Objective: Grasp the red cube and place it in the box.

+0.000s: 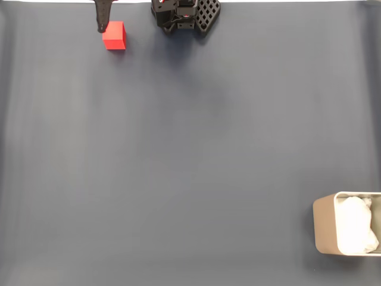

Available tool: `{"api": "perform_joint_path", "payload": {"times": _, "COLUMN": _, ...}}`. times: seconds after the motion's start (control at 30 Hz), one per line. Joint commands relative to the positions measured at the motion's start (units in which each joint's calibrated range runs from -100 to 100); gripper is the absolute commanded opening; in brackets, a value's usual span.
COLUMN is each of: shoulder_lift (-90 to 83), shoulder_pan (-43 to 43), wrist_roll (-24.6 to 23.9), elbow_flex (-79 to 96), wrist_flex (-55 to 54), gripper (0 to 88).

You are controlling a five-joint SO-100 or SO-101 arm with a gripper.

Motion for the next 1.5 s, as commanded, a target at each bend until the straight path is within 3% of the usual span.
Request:
{"api": "perform_joint_path", "payload": {"times": 0.0, "shoulder_lift": -0.9, "shoulder_pan": 0.8, "wrist_roll": -0.2, "elbow_flex": 0.2, "wrist_flex": -0.5, "gripper": 24.6}}
{"api": "perform_joint_path", "payload": {"times": 0.7, "shoulder_lift": -1.5, "shoulder_pan": 2.4, "wrist_roll": -1.4, "elbow_flex": 7.9, "wrist_flex": -7.2, "gripper": 34.4}}
{"api": "perform_joint_path", "payload": {"times": 1.47, "shoulder_lift": -6.7, "shoulder_pan": 1.0, "wrist_roll": -1.3, "elbow_flex": 20.1, "wrist_flex": -15.2, "gripper": 36.1}}
